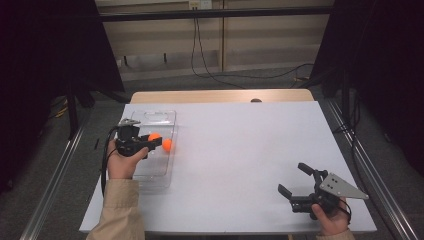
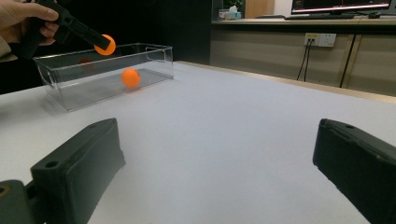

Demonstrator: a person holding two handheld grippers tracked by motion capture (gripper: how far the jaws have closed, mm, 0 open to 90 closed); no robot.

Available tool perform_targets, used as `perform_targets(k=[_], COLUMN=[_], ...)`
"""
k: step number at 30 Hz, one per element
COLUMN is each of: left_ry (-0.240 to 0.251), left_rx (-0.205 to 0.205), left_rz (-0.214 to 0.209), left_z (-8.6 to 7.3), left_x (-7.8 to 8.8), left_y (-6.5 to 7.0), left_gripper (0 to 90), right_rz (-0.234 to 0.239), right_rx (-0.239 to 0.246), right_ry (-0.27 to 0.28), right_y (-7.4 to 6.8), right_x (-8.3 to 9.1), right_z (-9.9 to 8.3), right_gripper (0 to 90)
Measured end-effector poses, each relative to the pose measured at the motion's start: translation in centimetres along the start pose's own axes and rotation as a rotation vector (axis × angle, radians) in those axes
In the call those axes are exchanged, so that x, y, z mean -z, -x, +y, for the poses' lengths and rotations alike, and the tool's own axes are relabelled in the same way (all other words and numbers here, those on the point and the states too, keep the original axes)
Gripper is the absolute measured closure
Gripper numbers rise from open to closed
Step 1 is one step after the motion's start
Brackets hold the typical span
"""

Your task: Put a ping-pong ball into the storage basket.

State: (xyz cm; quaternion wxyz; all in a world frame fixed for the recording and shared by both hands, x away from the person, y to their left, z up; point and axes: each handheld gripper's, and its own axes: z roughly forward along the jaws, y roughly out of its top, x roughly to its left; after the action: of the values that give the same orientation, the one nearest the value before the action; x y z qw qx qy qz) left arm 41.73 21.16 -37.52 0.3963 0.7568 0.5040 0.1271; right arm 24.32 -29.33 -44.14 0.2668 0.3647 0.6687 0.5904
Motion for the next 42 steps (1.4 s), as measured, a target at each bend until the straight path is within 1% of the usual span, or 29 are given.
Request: perform_targets(k=[6,15,25,38,42], left_ry=[-0.004,-0.002,-0.006,-0.006,-0.015], left_rx=[-0.001,0.008,0.005,0.019,0.022], left_rz=[0.007,0.017,0.027,0.038,0.042], left_z=[-0.05,-0.17,-0.28,-0.46,-0.54], left_x=[0.0,-0.04,-0.16,-0.26,-0.36], left_y=[-0.09,-0.31,-0.49,-0.74,-0.83], left_gripper=[50.8,50.8,50.8,50.8,50.7], right_rz=[0.0,0.0,0.0,0.002,0.001], right_rx=[-0.002,-0.002,-0.001,-0.001,-0.001], right_ry=[0.002,0.002,0.002,0.002,0.003], right_y=[0.0,0.0,-0.01,-0.04,-0.03], right_x=[0.03,0.04,0.03,0.06,0.06], right_z=[0.01,0.02,0.02,0.03,0.04], right_gripper=[0.8,0.8,0.8,0.8,0.8])
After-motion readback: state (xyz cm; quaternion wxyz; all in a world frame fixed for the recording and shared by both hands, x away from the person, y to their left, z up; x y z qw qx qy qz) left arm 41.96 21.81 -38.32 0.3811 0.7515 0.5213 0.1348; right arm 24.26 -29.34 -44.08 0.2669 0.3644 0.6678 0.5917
